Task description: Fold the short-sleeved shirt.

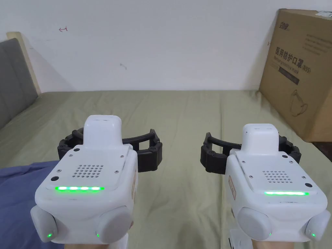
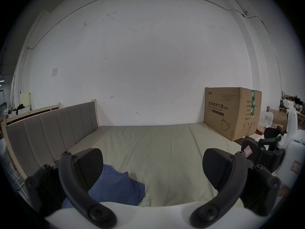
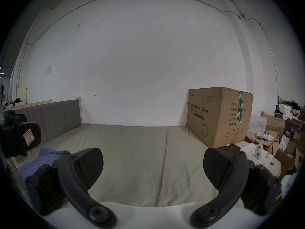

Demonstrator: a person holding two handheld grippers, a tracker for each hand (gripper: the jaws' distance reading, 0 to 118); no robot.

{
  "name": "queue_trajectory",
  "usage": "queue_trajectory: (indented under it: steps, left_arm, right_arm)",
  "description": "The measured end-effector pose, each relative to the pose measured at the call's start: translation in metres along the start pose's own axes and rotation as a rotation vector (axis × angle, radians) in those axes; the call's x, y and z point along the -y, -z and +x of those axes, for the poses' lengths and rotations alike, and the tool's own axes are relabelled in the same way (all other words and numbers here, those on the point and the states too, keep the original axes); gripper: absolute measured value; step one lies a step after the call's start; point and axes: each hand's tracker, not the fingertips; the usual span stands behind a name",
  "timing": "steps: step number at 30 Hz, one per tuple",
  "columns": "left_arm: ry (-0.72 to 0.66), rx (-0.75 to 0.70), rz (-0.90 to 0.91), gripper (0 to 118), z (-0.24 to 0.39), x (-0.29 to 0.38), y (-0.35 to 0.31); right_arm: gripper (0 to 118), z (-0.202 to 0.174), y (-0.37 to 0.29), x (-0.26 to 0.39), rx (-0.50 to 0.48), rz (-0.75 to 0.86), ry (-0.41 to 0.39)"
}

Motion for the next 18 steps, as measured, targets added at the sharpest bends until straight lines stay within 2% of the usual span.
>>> queue_trajectory:
  steps: [16, 18]
  left_arm:
    - [0.049, -0.004, -0.016, 118, 0.0040, 0.0020, -0.0010]
    - [0.043, -0.009, -0.023, 114, 0.0035, 0.0010, -0.0008]
  right_arm:
    - [118, 0.0022, -0.0021, -0.0004, -0.015, -0.001, 0.020]
    - [117, 0.0028, -0.0024, -0.0010, -0.017, -0.004, 0.023]
